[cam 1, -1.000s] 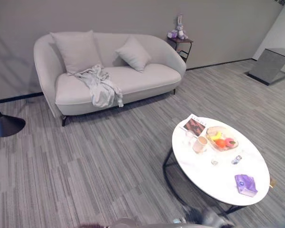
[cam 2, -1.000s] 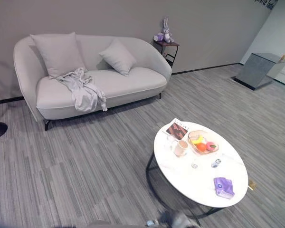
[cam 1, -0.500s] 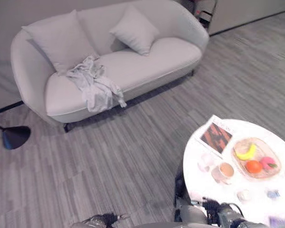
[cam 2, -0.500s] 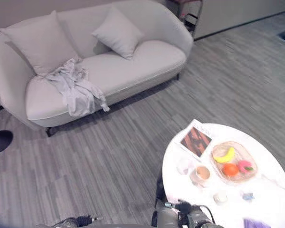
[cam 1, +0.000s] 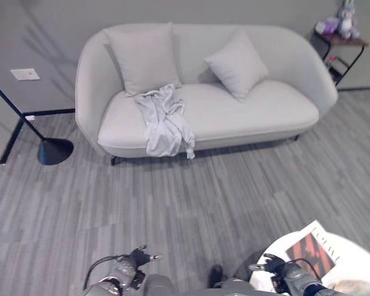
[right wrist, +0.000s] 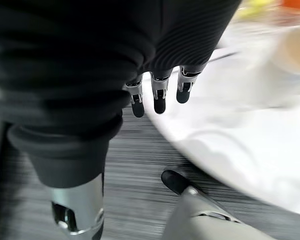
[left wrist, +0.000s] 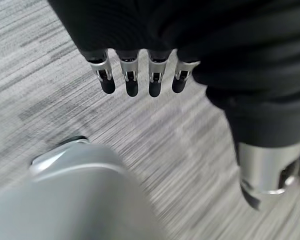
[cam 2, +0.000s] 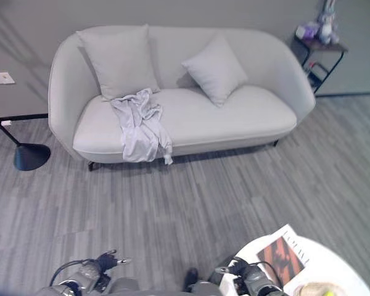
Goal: Hang the clothes on the sofa on the clothes rack.
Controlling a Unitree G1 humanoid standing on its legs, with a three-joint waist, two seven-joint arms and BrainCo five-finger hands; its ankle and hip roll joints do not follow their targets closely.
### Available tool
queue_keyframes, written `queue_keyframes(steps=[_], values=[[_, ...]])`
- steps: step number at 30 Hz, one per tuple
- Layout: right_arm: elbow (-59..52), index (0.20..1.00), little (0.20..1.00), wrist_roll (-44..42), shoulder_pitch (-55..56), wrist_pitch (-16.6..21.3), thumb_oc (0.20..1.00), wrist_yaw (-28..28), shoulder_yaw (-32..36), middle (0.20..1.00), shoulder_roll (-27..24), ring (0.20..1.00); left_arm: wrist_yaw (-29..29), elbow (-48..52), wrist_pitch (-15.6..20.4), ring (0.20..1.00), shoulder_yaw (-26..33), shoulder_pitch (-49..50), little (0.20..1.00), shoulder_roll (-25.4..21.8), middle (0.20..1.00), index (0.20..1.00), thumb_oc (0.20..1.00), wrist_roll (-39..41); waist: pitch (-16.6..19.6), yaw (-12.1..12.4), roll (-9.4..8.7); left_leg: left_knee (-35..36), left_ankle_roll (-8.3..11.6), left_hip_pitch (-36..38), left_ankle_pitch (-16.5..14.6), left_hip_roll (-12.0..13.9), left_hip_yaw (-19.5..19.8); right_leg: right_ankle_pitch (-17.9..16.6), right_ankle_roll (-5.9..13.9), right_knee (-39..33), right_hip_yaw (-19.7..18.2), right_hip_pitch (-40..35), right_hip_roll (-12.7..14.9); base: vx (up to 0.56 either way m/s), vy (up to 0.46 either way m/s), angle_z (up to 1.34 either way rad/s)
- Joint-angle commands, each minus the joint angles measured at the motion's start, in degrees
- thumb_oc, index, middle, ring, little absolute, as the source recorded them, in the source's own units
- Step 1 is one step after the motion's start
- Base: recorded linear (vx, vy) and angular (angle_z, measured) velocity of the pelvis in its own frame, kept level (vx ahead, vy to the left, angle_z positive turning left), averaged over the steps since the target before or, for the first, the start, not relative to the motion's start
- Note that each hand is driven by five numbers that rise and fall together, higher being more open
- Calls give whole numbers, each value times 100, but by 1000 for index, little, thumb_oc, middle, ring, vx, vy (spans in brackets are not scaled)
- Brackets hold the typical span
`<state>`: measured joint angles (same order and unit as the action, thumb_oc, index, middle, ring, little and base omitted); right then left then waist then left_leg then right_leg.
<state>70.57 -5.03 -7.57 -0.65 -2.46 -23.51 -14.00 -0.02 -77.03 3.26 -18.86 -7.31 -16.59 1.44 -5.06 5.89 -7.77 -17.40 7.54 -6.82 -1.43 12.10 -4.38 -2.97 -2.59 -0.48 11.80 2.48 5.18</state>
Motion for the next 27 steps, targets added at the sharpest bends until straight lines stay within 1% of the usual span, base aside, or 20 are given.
queue_keyframes(steps=[1, 2, 4, 7, 8, 10, 11, 12, 13, 14, 16, 17, 19, 21, 22, 23, 24, 25, 26, 27], values=[[159, 1000, 1000, 6, -63, 45, 1000, -41, 52, 1000, -122, 1000, 16, -364, 7, 1000, 79, -119, 1000, 305, 1000, 1000, 1000, 253, -102, 168, 371, 1526, -203, -116, 678, 110, 126, 172, 766, -452, 242, -475, 48, 289, 173, 10], [-29, 1000, 1000, 50, -10, 52, 1000, -44, -28, 1000, -29, 1000, 41, -430, 25, 1000, 240, -116, 1000, 268, 1000, 1000, 1000, 444, -119, 325, 452, 2239, -105, -444, 1097, -5, 318, 428, 719, -452, 280, -814, -76, 370, 223, 15], [-59, 1000, 1000, 51, 14, 45, 1000, -62, -50, 1000, 20, 1000, 41, -445, 28, 1000, 282, -120, 1000, 246, 1000, 1000, 1000, 520, -131, 354, 458, 2240, -93, -560, 1088, -39, 411, 503, 701, -446, 266, -916, -91, 236, 143, 6], [-100, 1000, 1000, 158, 88, 6, 1000, -133, -160, 1000, 138, 1000, 41, -498, 24, 1000, 300, -149, 1000, 219, 1000, 1000, 1000, 523, -103, 439, 477, 2240, -13, -755, 1119, -158, 741, 644, 722, -384, 89, -1196, -97, 267, 229, -46], [-157, 1000, 1000, 245, 121, -35, 1000, -221, -234, 1000, 202, 1000, 33, -515, 26, 1000, 340, -115, 1000, 168, 1000, 1000, 1000, 486, -33, 493, 480, 2240, -52, -690, 1179, -247, 726, 662, 787, -380, -32, -1335, -27, 278, 281, -33], [-207, 1000, 1000, 310, 119, -54, 1000, -241, -293, 1000, 251, 1000, 23, -548, 22, 1000, 387, -73, 1000, 143, 1000, 1000, 1000, 477, 21, 538, 468, 2240, -72, -602, 1170, -244, 787, 682, 817, -345, -123, -1347, 6, 228, 260, -30], [-243, 1000, 1000, 398, 164, -75, 1000, -262, -362, 1000, 345, 1000, 4, -583, 13, 1000, 447, -33, 1000, 135, 1000, 1000, 1000, 530, 110, 569, 451, 2240, -116, -510, 1221, -272, 889, 703, 872, -316, -206, -1381, 102, 323, 433, -41], [-326, 1000, 1000, 361, 245, -111, 1000, -294, -403, 1000, 515, 1000, 9, -550, -12, 1000, 578, -65, 1000, 30, 1000, 1000, 1000, 732, 147, 591, 341, 2034, -213, -475, 1139, -459, 960, 680, 956, -159, -301, -1340, 324, 246, 345, -42], [-327, 1000, 1000, 361, 245, -111, 1000, -294, -404, 1000, 517, 1000, 9, -548, -13, 1000, 578, -64, 1000, 28, 1000, 1000, 1000, 732, 149, 592, 335, 2023, -215, -482, 1132, -464, 957, 684, 959, -154, -303, -1335, 330, 202, 346, -43], [-503, 1000, 1000, 286, 287, -139, 1000, -355, -433, 1000, 612, 1000, 11, -543, -33, 1000, 594, -86, 1000, -41, 1000, 1000, 1000, 741, 149, 588, 276, 1862, -304, -513, 1008, -575, 919, 656, 1001, 42, -352, -1247, 457, 97, 273, -22], [-786, 1000, 1000, 247, 243, -164, 1000, -398, -497, 1000, 695, 1000, 8, -581, -60, 1000, 508, -85, 1000, -54, 1000, 1000, 1000, 591, 159, 539, 260, 1761, -475, -457, 824, -719, 810, 514, 1057, 487, -516, -968, 646, 115, 454, -13], [-954, 1000, 1000, 502, 241, -197, 1000, -490, -660, 1000, 715, 1000, -28, -652, -118, 1000, 337, -38, 1000, 24, 1000, 1000, 1000, 294, 159, 447, 286, 1779, -698, -264, 649, -969, 769, 121, 1096, 1032, -674, -681, 821, 108, 522, -33], [-1050, 1000, 1000, 663, 193, -244, 1000, -510, -748, 1000, 734, 1000, -18, -617, -139, 1000, 145, -1, 1000, 88, 1000, 1000, 1000, 65, 108, 366, 357, 1762, -873, -94, 516, -1162, 788, -365, 1056, 1672, -691, -464, 968, 121, 476, -56], [-1282, 1000, 1000, 873, 220, -255, 1000, -526, -858, 1000, 690, 1000, -31, -551, -171, 1000, 39, 60, 1000, 130, 1000, 1000, 1000, -68, 74, 315, 485, 1712, -1029, 53, 378, -1244, 826, -704, 1001, 2409, -528, -266, 1067, 111, 336, -12], [-1286, 1000, 1000, 874, 222, -258, 1000, -527, -859, 1000, 687, 1000, -31, -549, -173, 1000, 40, 61, 1000, 132, 1000, 1000, 1000, -69, 72, 312, 482, 1706, -1031, 52, 374, -1252, 825, -694, 1006, 2428, -532, -258, 1075, 170, 362, 13], [-1591, 1000, 1000, 1143, 168, -253, 1000, -567, -1035, 1000, 632, 1000, -67, -509, -219, 1000, -8, 56, 1000, 135, 1000, 1000, 1000, -78, 19, 307, 597, 1767, -1120, 293, 285, -1263, 778, -727, 1008, 2956, -40, -33, 1189, 126, 226, 22], [-1598, 1000, 1000, 1145, 170, -258, 1000, -570, -1036, 1000, 627, 1000, -67, -508, -221, 1000, -5, 57, 1000, 136, 1000, 1000, 1000, -78, 5, 290, 591, 1776, -1120, 309, 290, -1276, 791, -707, 1010, 2982, -30, -41, 1205, 231, 319, 14], [-1978, 1000, 1000, 1323, 112, -289, 1000, -652, -1212, 1000, 606, 1000, -51, -495, -270, 1000, -16, 46, 1000, 100, 1000, 1000, 1000, -133, -93, 212, 618, 1953, -1146, 592, 258, -1279, 817, -404, 971, 3125, 16, 256, 938, 160, 123, 7], [-2156, 1000, 1000, 1434, 62, -311, 1000, -679, -1283, 1000, 581, 1000, -65, -511, -286, 1000, -4, 50, 1000, 92, 1000, 1000, 1000, -131, -128, 180, 637, 2005, -1143, 682, 233, -1252, 801, -272, 938, 3029, 75, 422, 807, 161, 126, 7], [-2157, 1000, 1000, 1434, 62, -311, 1000, -679, -1283, 1000, 580, 1000, -65, -511, -286, 1000, -4, 50, 1000, 92, 1000, 1000, 1000, -132, -132, 181, 637, 2008, -1143, 688, 233, -1252, 800, -271, 938, 3031, 73, 419, 807, 119, 38, 16]])
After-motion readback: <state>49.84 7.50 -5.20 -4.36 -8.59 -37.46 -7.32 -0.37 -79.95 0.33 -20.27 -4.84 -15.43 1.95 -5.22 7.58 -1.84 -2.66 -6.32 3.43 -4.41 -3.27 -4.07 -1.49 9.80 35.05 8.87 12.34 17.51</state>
